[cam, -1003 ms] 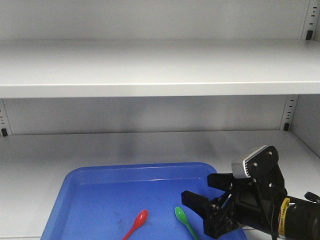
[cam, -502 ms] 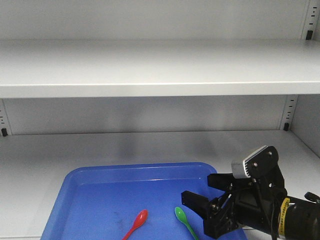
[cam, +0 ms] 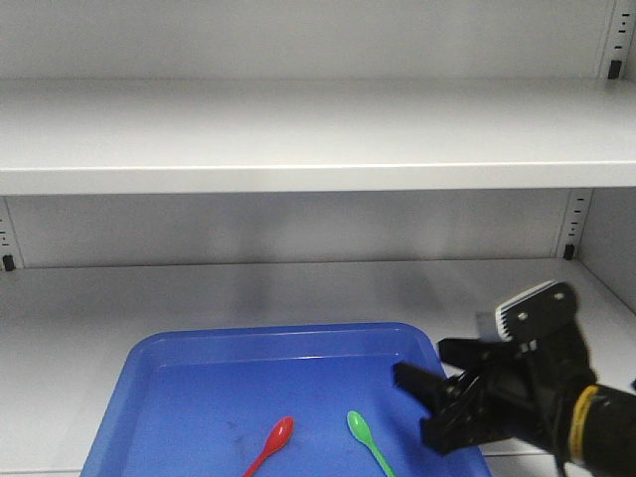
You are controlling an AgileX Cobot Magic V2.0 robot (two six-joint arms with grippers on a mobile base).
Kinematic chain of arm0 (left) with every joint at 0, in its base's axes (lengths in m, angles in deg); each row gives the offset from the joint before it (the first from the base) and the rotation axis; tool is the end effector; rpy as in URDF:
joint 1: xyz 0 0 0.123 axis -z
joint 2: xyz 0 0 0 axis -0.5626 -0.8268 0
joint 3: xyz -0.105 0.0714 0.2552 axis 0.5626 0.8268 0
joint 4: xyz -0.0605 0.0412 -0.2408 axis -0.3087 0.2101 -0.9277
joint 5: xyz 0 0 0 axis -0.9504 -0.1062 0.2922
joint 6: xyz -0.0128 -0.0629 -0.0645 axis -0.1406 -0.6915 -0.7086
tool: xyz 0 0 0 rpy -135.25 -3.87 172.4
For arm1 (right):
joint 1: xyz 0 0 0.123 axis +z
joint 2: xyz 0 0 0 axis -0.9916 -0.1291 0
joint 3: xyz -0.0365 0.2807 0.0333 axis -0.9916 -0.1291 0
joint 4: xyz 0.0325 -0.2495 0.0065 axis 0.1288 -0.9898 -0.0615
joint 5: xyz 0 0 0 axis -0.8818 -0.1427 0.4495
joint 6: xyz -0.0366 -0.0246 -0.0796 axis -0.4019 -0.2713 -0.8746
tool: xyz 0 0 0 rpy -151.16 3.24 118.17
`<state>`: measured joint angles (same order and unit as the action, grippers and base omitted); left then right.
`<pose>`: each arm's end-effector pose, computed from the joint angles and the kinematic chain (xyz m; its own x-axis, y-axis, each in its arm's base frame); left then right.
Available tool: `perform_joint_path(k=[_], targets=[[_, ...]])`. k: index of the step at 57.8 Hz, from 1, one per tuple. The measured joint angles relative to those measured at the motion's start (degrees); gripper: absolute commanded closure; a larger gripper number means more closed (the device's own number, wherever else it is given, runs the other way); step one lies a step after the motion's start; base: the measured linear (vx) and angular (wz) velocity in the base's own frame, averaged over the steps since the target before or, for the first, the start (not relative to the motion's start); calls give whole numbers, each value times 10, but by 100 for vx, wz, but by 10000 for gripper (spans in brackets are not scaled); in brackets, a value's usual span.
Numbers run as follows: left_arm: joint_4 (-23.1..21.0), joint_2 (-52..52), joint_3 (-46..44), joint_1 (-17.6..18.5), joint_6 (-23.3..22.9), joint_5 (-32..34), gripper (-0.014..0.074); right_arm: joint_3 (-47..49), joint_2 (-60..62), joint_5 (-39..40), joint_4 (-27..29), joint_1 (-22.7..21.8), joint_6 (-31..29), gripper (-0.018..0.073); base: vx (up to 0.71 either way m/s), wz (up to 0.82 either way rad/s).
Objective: Sort red and green spoons into left cabinet
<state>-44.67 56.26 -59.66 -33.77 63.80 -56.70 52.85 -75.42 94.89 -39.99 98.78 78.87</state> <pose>0.0567 -0.0004 0.2042 0.0619 -0.0073 -0.9981 0.0076 0.9999 -0.0069 0.2587 0.1057 0.2886 -0.2734 -0.1108 -0.9555 -0.5686 0.8198 0.0676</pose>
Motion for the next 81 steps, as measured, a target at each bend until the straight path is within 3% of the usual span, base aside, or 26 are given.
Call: perform_joint_path(k=[5,12,24,28,32,40,48,55,71,81], targets=[[0,0,0,0,0,0,603,0,41,-65,48,0,-30,212,0,0],[0,0,0,0,0,0,603,0,102,-168,149,0,-119,313,0,0],[0,0,0,0,0,0,603,0,204,-384,354,0,-360,507,0,0],[0,0,0,0,0,0,603,-2,235,-437,396,0,-417,576,0,0],[0,0,0,0,0,0,603,-16,268,-466,422,0,-469,573,0,0],[0,0,0,0,0,0,603,-84,348,-450,454,-34,-503,571,0,0],[0,0,0,0,0,0,603,-195,446,-353,503,-124,-512,571,0,0],[0,0,0,0,0,0,603,-274,522,-290,521,-177,-516,571,0,0],[0,0,0,0,0,0,603,-423,688,-251,565,-188,-516,570,0,0],[0,0,0,0,0,0,603,-449,746,-252,570,-171,-520,568,0,0]])
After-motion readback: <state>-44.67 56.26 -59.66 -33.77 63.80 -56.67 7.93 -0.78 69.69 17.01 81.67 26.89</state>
